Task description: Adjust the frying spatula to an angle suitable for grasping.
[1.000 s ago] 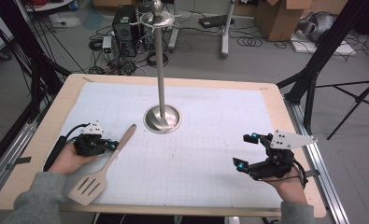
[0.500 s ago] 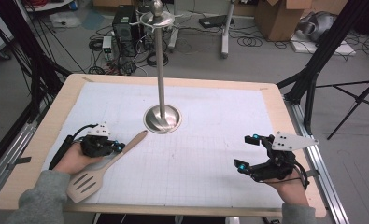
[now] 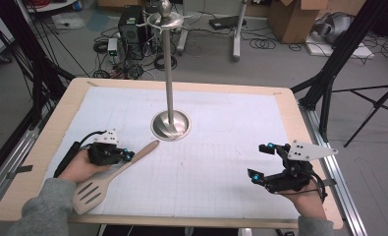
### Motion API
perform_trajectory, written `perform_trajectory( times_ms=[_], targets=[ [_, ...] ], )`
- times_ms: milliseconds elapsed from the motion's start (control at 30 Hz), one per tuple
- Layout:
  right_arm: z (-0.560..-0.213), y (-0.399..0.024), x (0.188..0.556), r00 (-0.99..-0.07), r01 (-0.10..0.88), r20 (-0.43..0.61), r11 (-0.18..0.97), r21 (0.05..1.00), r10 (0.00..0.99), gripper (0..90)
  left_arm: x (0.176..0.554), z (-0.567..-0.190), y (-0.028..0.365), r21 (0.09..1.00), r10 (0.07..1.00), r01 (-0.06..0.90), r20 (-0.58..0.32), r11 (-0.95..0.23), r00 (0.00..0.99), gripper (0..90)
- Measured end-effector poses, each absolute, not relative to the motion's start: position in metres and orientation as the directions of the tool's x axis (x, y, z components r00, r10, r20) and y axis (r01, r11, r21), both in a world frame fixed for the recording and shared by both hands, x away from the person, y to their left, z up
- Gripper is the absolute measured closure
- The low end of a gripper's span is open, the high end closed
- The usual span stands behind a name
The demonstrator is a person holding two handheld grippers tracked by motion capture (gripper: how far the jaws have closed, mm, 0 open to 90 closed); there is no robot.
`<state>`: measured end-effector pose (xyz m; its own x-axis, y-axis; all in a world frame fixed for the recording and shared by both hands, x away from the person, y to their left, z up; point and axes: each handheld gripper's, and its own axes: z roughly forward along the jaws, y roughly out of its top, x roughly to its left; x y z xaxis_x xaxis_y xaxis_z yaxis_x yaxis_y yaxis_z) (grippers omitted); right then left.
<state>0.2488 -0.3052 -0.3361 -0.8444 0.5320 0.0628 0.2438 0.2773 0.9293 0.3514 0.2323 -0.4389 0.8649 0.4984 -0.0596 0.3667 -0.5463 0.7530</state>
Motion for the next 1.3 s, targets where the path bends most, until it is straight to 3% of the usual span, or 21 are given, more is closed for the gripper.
perform_trajectory(
  times_ms=[300,567,1300],
  targets=[
    [-0.336,-0.306,0.25,-0.846,0.244,0.067,0.273,0.93,0.529,11.2,0.337,-0.415,0.246,0.815,0.489,0.337,-0.077,-0.471,0.869,89.7],
    [-0.336,-0.303,0.252,-0.85,0.246,0.07,0.274,0.93,0.523,11.2,0.323,-0.416,0.234,0.775,0.423,0.295,-0.039,-0.559,0.905,89.7],
    [-0.338,-0.297,0.259,-0.861,0.245,0.075,0.28,0.928,0.504,11.2,0.312,-0.425,0.235,0.69,0.385,0.263,0.025,-0.674,0.923,89.7]
  ],
)
